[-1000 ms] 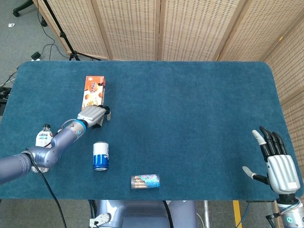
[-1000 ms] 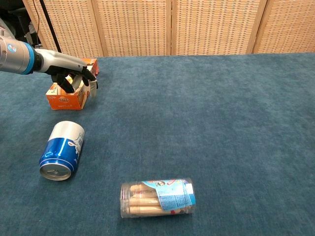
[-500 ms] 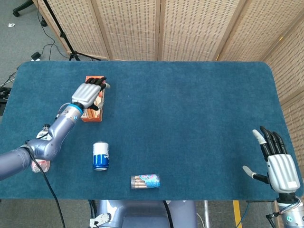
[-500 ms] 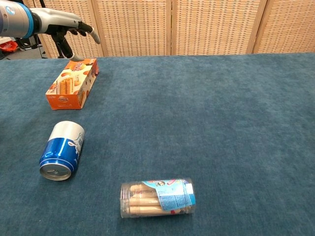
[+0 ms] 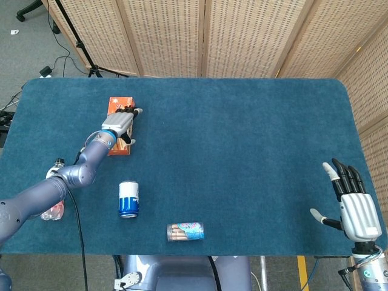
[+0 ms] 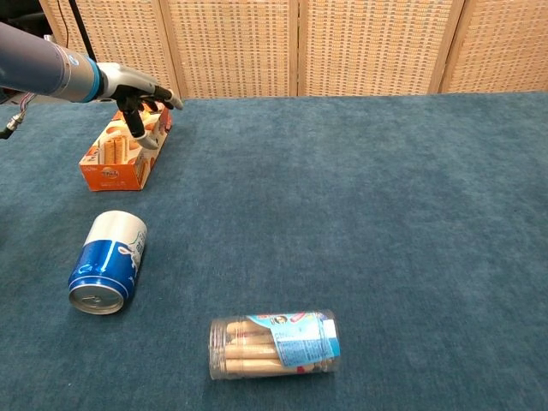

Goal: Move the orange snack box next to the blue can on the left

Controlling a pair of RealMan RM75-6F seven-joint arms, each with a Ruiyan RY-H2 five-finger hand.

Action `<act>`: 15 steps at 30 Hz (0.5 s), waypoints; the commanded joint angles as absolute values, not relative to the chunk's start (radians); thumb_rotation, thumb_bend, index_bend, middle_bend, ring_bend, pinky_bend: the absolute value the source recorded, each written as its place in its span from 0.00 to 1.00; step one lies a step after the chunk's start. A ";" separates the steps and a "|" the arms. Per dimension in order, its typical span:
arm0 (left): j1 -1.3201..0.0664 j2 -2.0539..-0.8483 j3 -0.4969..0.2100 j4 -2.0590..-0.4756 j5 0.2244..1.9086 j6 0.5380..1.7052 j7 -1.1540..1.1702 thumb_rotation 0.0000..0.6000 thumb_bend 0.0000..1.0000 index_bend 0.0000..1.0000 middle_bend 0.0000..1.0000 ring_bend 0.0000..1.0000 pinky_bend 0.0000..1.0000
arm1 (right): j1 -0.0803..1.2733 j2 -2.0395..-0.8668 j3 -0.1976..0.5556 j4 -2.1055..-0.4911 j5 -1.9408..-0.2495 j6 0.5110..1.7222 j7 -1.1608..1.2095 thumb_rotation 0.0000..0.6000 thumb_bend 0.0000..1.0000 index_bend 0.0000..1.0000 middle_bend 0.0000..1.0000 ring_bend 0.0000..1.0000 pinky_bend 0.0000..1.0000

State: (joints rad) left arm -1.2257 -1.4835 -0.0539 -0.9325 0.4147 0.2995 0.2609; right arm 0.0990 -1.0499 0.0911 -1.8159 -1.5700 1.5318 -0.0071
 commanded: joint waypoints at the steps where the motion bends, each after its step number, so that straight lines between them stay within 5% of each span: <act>1: -1.236 -1.465 -0.031 -0.945 0.398 0.273 0.228 1.00 0.91 0.03 0.00 0.00 0.00 | 0.098 -1.049 0.091 -1.816 -1.572 1.534 -0.007 1.00 0.00 0.00 0.00 0.00 0.00; 4: -1.235 -1.461 -0.027 -0.951 0.407 0.281 0.207 1.00 1.00 0.03 0.00 0.00 0.00 | 0.098 -1.049 0.089 -1.816 -1.575 1.535 -0.007 1.00 0.00 0.00 0.00 0.00 0.00; 15: -1.233 -1.493 0.026 -0.924 0.430 0.372 0.188 1.00 1.00 0.02 0.00 0.00 0.00 | 0.098 -1.045 0.084 -1.820 -1.585 1.535 -0.002 1.00 0.00 0.00 0.00 0.00 0.00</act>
